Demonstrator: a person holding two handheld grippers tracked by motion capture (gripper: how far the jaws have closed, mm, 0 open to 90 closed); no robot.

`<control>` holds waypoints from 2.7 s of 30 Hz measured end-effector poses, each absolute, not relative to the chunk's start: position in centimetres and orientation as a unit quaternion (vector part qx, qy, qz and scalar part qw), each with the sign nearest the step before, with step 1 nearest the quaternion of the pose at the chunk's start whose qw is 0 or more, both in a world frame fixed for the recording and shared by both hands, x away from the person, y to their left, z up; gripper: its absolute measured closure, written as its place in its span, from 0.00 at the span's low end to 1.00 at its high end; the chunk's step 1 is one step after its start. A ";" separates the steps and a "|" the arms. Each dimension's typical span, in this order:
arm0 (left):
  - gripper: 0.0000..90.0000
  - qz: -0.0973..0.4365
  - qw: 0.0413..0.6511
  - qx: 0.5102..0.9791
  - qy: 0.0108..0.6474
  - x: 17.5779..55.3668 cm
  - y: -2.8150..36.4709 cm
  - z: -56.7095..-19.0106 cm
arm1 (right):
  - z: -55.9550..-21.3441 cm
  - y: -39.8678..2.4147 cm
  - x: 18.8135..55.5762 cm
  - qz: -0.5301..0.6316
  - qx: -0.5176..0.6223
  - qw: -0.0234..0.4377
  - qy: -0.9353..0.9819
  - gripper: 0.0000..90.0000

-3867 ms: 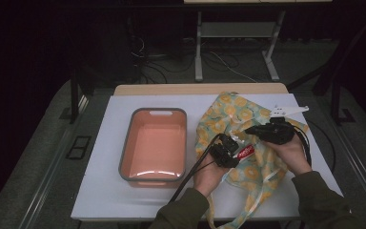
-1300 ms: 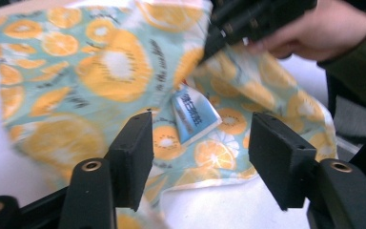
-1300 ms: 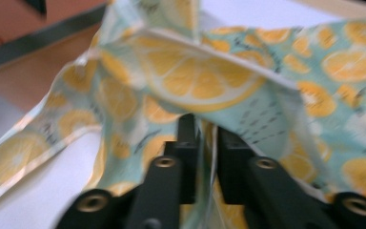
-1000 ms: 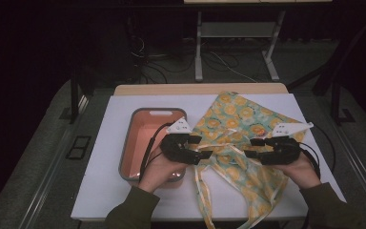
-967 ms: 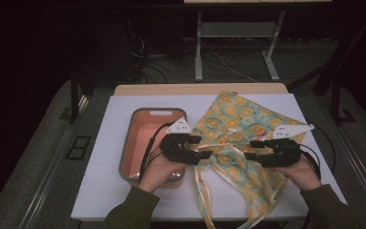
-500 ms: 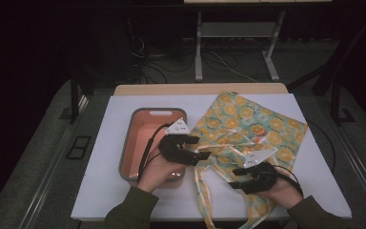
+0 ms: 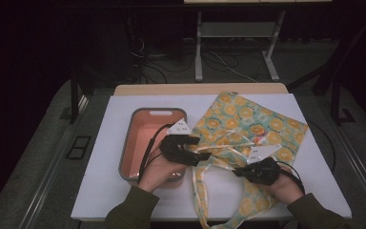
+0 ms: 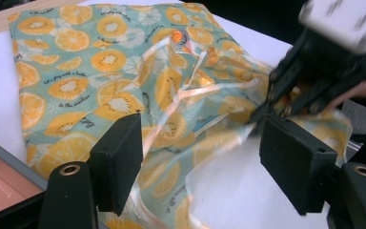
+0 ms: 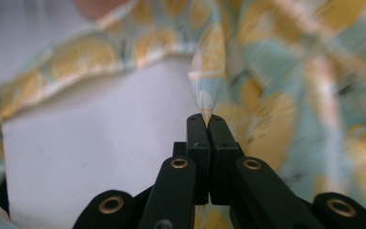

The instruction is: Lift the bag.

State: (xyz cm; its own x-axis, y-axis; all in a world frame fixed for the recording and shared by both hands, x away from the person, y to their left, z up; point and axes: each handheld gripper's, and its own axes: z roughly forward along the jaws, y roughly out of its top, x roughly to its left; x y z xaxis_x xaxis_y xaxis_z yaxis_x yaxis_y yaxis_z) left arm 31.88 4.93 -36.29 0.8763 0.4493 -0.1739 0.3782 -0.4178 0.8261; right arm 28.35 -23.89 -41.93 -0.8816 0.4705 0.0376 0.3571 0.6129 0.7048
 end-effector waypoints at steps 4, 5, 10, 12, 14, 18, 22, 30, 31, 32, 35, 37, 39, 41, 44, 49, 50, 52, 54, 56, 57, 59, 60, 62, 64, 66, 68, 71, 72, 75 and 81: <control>0.33 0.036 0.479 0.843 0.240 31.8 4.6 -36.4 | -40.0 -24.5 28.9 0.404 0.231 0.095 0.880 0.99; 0.33 0.035 0.479 0.844 0.239 31.8 4.5 -36.4 | -39.6 -24.6 29.1 0.409 0.227 0.099 0.878 0.99; 0.32 0.033 0.477 0.848 0.230 31.8 4.0 -36.4 | -37.6 -24.6 29.8 0.436 0.219 0.116 0.865 0.99; 0.32 0.036 0.474 0.850 0.227 31.8 3.8 -36.5 | -36.8 -24.6 30.0 0.445 0.218 0.120 0.860 0.99; 0.32 0.038 0.468 0.854 0.224 31.9 3.4 -36.5 | -36.3 -24.6 30.2 0.453 0.216 0.123 0.856 0.99; 0.32 0.052 0.458 0.861 0.215 32.3 2.2 -36.5 | -35.5 -24.7 30.1 0.462 0.210 0.127 0.852 0.99; 0.33 0.055 0.442 0.870 0.210 33.3 0.7 -36.4 | -35.2 -25.0 30.1 0.469 0.212 0.126 0.848 0.99; 0.64 0.055 0.405 0.881 0.238 35.4 -0.1 -37.5 | -35.1 -25.7 30.5 0.477 0.218 0.123 0.843 0.99; 0.75 0.055 0.407 0.880 0.238 35.5 0.0 -37.5 | -35.1 -25.7 30.5 0.477 0.219 0.121 0.842 0.99; 0.84 0.054 0.408 0.881 0.236 35.4 0.1 -37.4 | -35.2 -25.7 30.6 0.478 0.219 0.122 0.842 0.99; 0.98 0.060 0.410 0.879 0.235 35.3 0.3 -37.1 | -35.2 -25.7 30.8 0.478 0.222 0.123 0.841 0.99; 0.99 0.061 0.417 0.874 0.242 35.3 0.6 -36.9 | -35.4 -25.7 30.9 0.474 0.227 0.121 0.842 0.97; 0.99 0.059 0.430 0.865 0.253 35.4 1.0 -36.7 | -35.7 -25.7 31.0 0.463 0.234 0.119 0.847 0.90; 0.99 0.061 0.435 0.860 0.259 35.5 1.3 -36.5 | -36.3 -25.7 31.0 0.444 0.242 0.117 0.855 0.85; 0.99 0.062 0.441 0.856 0.264 35.6 1.7 -36.4 | -37.5 -25.6 30.7 0.416 0.249 0.108 0.868 0.81; 0.99 0.063 0.446 0.850 0.274 35.8 2.4 -36.1 | -39.3 -26.2 30.1 0.371 0.263 0.105 0.884 0.78; 0.99 0.062 0.446 0.849 0.274 35.8 2.5 -36.1 | -39.6 -26.5 30.2 0.370 0.264 0.099 0.885 0.88; 0.99 0.065 0.445 0.850 0.274 35.8 2.5 -36.1 | -39.9 -26.8 30.2 0.366 0.264 0.099 0.887 0.98; 0.99 0.072 0.449 0.847 0.275 35.7 2.6 -36.0 | -39.6 -27.1 30.5 0.372 0.269 0.110 0.881 0.99; 0.99 0.078 0.461 0.840 0.276 35.6 3.0 -35.6 | -39.0 -27.4 30.7 0.389 0.271 0.124 0.872 0.99; 0.99 0.082 0.466 0.837 0.276 35.6 3.1 -35.4 | -38.5 -27.6 30.8 0.399 0.273 0.130 0.866 0.99; 0.99 0.091 0.476 0.830 0.274 35.4 3.4 -34.7 | -37.3 -28.0 30.8 0.423 0.274 0.147 0.851 0.99; 0.99 0.096 0.483 0.826 0.273 35.3 3.4 -34.3 | -36.6 -28.1 30.8 0.433 0.271 0.155 0.845 0.99; 0.99 0.106 0.495 0.820 0.267 35.0 3.7 -33.1 | -35.3 -28.3 30.7 0.451 0.268 0.168 0.835 0.99; 0.99 0.115 0.512 0.811 0.261 34.6 3.8 -31.8 | -33.9 -28.5 30.5 0.469 0.262 0.182 0.824 0.99; 0.99 0.122 0.529 0.802 0.251 34.1 3.9 -30.5 | -32.5 -28.7 30.1 0.487 0.254 0.196 0.812 0.99; 0.99 0.126 0.534 0.800 0.245 34.1 3.9 -29.9 | -31.1 -29.0 29.9 0.498 0.249 0.210 0.804 0.99; 0.99 0.114 0.543 0.793 0.253 34.9 3.7 -30.2 | -30.1 -29.4 30.3 0.507 0.253 0.218 0.795 0.99; 0.99 0.113 0.541 0.792 0.258 35.3 3.7 -30.4 | -30.2 -29.5 30.7 0.504 0.258 0.219 0.794 0.99; 0.99 0.112 0.524 0.797 0.278 36.9 3.3 -31.5 | -31.1 -29.1 32.2 0.484 0.272 0.222 0.802 0.99; 0.99 0.109 0.476 0.813 0.317 40.4 2.1 -34.0 | -34.2 -28.7 36.3 0.437 0.315 0.218 0.814 0.99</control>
State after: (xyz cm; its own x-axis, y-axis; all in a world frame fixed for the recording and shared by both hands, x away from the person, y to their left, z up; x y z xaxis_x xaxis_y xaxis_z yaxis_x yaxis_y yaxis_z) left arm 40.44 2.15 -33.95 0.7753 0.6191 -0.1248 0.4122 -0.3462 0.8427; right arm 36.31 -28.68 -34.23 -0.7066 0.7030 -0.0802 0.3211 0.4196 0.8490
